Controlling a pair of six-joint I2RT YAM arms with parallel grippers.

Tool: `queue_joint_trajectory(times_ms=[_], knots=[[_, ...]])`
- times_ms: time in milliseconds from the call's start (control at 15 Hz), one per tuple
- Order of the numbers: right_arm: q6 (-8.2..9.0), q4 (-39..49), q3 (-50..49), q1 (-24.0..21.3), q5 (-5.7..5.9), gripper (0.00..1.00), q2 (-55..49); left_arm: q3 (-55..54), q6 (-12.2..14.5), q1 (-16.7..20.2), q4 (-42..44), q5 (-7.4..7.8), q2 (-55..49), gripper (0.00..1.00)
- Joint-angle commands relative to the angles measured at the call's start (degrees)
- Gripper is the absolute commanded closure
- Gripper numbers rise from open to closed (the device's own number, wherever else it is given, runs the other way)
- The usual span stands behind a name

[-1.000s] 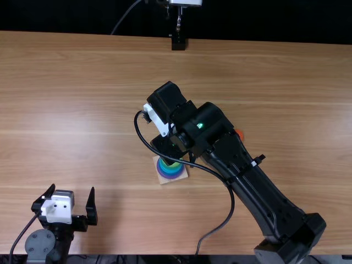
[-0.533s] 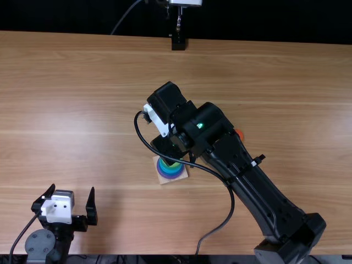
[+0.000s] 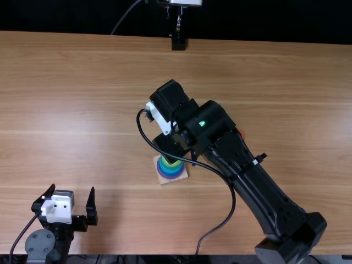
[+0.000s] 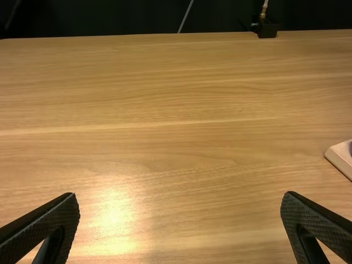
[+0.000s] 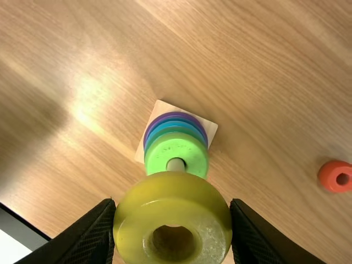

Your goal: Build the Hanoi tower: stack the rings onto the peg from bottom to top in this color order: purple, dark blue, light blue, dark green, light green, yellow, orange.

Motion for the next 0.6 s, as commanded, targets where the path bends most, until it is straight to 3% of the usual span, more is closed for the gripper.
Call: queue_joint_trajectory(times_ms=[0,200,267,333,400,467,533], knots=[[-0.27,-0.1,-0.7,-1.0,0.18,1.0,1.3,-6.4,-0.3,-0.5,-4.4,0.36,-0.7,0.0],[-0.06,0.1,-0.9,-1.1,0.29,1.0,1.4,-6.4,-0.3,-0.5,-4.4,0.26,-0.7,0.0],[0.26,0.0,-1.0,-1.1,0.29,0.92,1.4,-6.4,-0.3,-0.5,-4.4,0.26,-0.7,0.0],[0.36,0.0,-1.7,-1.1,0.39,0.48,1.8,-6.4,-0.3,-0.5,-4.4,0.26,-0.7,0.0],[0.26,-0.3,-2.6,-1.1,0.39,0.2,2.2,-6.4,-0.3,-0.5,-4.4,0.26,-0.7,0.0],[0.26,-0.3,-3.3,-1.1,0.39,0.07,2.2,-6.4,-0.3,-0.5,-4.4,0.26,-0.7,0.0],[0.26,-0.3,-3.4,-1.1,0.39,0.05,2.2,-6.4,-0.3,-0.5,-4.4,0.26,-0.7,0.0]])
